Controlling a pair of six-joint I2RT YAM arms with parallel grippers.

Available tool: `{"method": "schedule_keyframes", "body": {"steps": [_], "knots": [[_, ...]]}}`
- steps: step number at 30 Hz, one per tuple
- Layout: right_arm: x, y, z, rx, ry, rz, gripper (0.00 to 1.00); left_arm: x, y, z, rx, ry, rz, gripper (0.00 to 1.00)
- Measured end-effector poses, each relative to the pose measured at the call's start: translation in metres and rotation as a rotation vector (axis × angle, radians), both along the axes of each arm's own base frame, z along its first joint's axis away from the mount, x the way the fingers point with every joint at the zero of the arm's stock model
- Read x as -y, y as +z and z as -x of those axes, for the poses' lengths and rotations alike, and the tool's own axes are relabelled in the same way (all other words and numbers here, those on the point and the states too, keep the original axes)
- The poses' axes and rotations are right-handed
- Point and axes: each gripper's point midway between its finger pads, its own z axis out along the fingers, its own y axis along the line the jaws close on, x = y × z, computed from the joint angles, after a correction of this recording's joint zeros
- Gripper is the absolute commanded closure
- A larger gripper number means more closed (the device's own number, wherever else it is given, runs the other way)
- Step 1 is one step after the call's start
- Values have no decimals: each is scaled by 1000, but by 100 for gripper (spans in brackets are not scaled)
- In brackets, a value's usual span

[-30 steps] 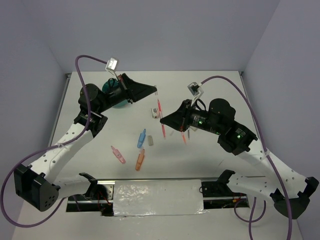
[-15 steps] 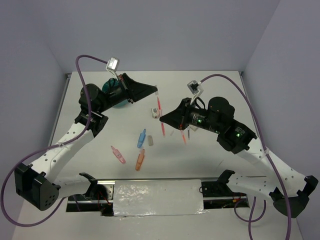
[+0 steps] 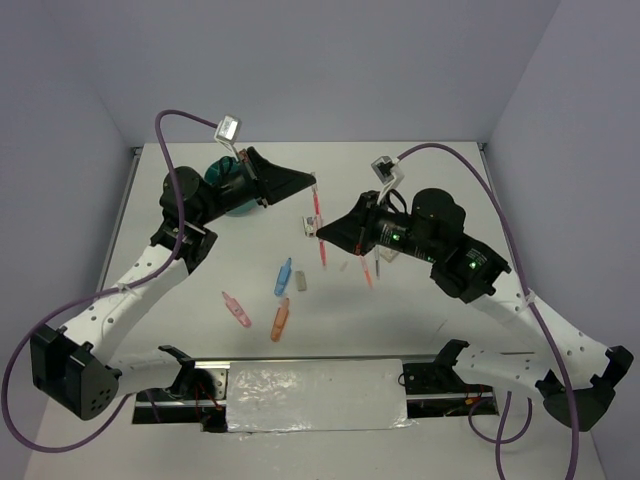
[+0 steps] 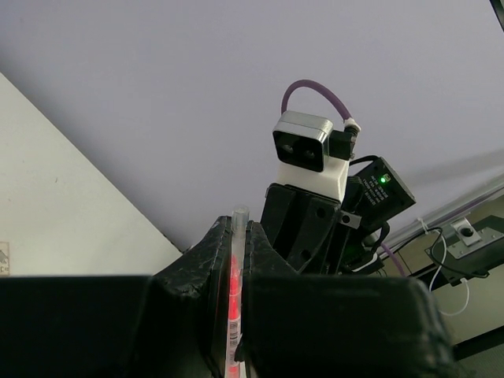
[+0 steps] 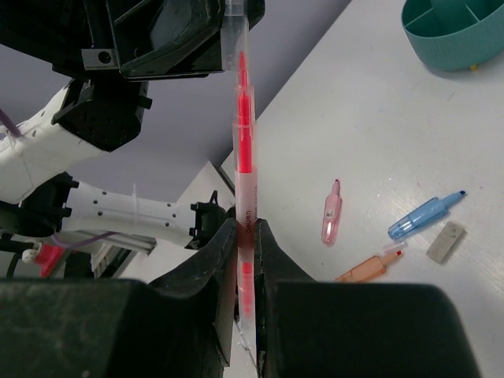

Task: Sort the stationery into containers
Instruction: Close the pen cap on the pen.

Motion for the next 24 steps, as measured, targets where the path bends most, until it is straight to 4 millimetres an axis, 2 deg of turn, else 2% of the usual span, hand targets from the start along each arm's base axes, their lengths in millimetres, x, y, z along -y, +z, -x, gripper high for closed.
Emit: {"method": "schedule_keyframes", "body": {"steps": [18,24], "knots": [[2,0,-6,-11,-17,37,100,0,-6,-4,9,15,-26,98],[4,11,-16,6,-46,24,100,1,-10,-3,3,13,-39,98]]}}
